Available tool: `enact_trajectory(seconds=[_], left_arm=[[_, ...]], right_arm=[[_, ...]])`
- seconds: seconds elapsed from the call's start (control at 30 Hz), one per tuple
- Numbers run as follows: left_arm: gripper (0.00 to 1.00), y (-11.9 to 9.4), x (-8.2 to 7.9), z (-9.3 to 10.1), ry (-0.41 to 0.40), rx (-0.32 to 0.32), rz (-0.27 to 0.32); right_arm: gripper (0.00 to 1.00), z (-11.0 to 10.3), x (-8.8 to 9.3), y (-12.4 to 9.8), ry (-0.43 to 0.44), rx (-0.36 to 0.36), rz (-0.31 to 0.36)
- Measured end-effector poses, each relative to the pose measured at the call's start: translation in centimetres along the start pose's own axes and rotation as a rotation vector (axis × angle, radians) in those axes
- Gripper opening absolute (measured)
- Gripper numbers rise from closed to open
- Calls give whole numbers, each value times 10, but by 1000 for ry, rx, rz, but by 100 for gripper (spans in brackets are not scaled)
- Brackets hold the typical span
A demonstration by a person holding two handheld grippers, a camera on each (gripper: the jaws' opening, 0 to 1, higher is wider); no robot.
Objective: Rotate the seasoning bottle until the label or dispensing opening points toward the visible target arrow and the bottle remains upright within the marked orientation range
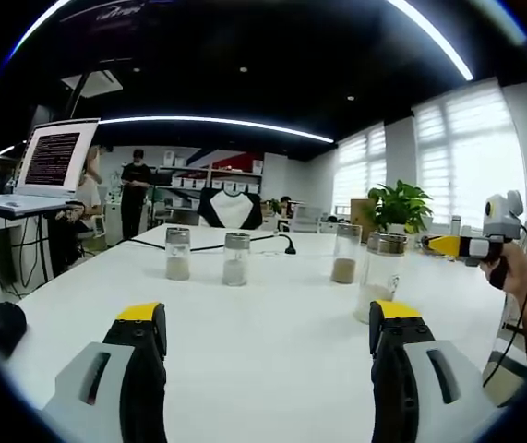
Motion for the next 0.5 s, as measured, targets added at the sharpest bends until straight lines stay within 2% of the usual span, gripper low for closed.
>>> enact_trajectory(seconds=[0.3, 0.5], left_arm=[[96, -1, 0, -1, -4, 1, 0], [96, 0, 0, 0, -6, 4, 0]], right_arm=[[52, 16, -2, 19, 9, 24, -13], [52, 23, -5, 39, -21, 33, -27]])
Point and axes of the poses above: the point that each gripper's makers call its tool centre point, and the gripper's own axes: y roughly forward along the fingers, z roughly to its right, x roughly out of its underside, the point moved 7 cm from there along -y, roughly backward along the fingers, and after that the axes turned 2 degrees about -x, right-handed, at the moved point
